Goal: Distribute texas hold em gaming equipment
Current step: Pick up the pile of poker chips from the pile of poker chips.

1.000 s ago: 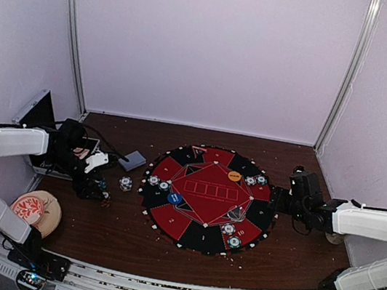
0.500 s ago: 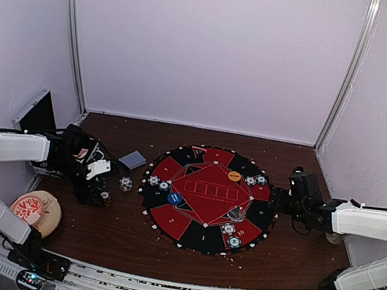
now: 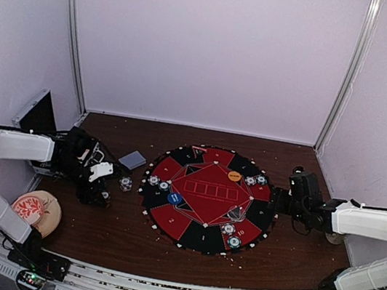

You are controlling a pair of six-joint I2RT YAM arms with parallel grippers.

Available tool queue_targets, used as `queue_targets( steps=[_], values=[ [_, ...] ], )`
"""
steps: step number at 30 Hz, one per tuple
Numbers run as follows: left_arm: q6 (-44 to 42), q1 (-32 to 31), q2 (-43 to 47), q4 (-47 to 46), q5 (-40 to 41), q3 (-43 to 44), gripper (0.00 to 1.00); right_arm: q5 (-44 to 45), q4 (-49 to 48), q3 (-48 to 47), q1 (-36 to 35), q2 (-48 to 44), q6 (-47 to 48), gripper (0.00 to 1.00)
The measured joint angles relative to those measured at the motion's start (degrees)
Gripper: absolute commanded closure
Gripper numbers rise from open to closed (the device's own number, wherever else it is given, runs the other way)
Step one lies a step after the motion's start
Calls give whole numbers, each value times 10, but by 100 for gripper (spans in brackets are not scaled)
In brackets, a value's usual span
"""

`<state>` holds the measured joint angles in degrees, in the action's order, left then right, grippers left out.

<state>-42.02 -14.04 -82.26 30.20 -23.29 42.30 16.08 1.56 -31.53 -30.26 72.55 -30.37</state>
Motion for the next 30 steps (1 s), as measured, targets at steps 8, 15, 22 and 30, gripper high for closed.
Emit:
queue_targets(
  steps=[8, 15, 22, 30],
  values=[
    [1, -7, -6, -6, 2, 1, 39, 0, 0, 0, 0, 0, 0, 14],
    [3, -8, -7, -9, 6, 1, 46, 0, 0, 0, 0, 0, 0, 13],
    [6, -8, -7, -15, 13, 1, 53, 0, 0, 0, 0, 1, 0, 14],
    [7, -8, -3, -15, 17, 1, 61, 0, 0, 0, 0, 2, 0, 14]
  ],
)
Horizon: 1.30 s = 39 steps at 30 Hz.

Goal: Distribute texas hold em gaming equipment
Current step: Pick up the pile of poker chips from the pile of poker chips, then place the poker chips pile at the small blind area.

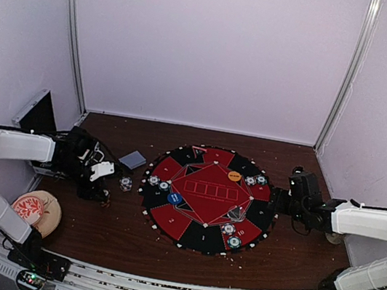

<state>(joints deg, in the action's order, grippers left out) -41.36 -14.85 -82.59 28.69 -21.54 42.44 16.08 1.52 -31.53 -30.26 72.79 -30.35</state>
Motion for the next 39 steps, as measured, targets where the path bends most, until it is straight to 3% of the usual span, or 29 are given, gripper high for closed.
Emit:
queue_targets(
  steps=[7, 16, 20, 29, 39],
  values=[
    [-1, 0, 25, 2, 0, 0, 69, 0, 0, 0, 0, 4, 0, 14],
    [-1, -5, 51, 18, -5, 2, 69, 0, 0, 0, 0, 5, 0, 14],
    [3, -38, 47, 27, -3, 19, 69, 0, 0, 0, 0, 5, 0, 14],
    [34, -146, -22, 1, 4, 101, 69, 6, 0, 0, 0, 5, 0, 14],
    [82, -150, -175, -75, 29, 177, 70, 9, 0, 0, 0, 5, 0, 13]
  ],
)
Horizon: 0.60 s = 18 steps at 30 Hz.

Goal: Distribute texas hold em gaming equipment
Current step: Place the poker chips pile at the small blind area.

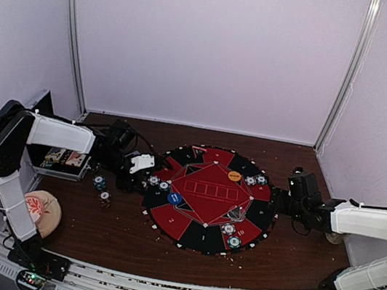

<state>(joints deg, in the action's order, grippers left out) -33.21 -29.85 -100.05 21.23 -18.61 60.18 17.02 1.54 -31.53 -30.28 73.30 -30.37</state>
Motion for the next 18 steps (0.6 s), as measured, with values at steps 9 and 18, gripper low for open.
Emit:
queue_targets(
  steps=[9, 18],
  values=[
    [21, -3, -56, -19, -3, 40, 70, 8, 0, 0, 0, 0, 0, 13],
    [25, -18, -82, -24, -3, 44, 70, 8, 0, 0, 0, 0, 0, 13]
  ],
)
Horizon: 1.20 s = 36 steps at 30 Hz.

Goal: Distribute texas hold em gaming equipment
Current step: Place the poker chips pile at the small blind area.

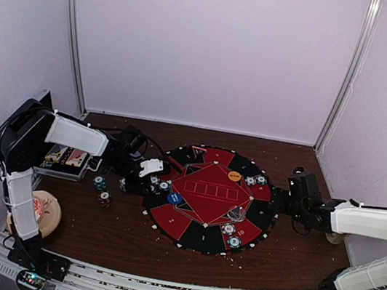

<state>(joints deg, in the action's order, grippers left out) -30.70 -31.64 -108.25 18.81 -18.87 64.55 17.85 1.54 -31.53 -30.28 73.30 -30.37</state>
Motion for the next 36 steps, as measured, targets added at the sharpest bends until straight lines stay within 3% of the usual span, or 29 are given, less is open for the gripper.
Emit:
queue_targets(
  steps=[9, 21, 28, 36],
  values=[
    [5, -3, -9, -9, 5, 0, 69, 0, 0, 0, 0, 0, 0, 13],
    [7, -5, -12, -11, 9, 1, 37, 0, 0, 0, 0, 0, 0, 14],
    [7, -6, 3, 3, 12, 1, 35, 0, 0, 0, 0, 0, 0, 14],
    [6, -6, 108, 28, 19, -17, 34, -1, 0, 0, 0, 0, 2, 14]
  ],
)
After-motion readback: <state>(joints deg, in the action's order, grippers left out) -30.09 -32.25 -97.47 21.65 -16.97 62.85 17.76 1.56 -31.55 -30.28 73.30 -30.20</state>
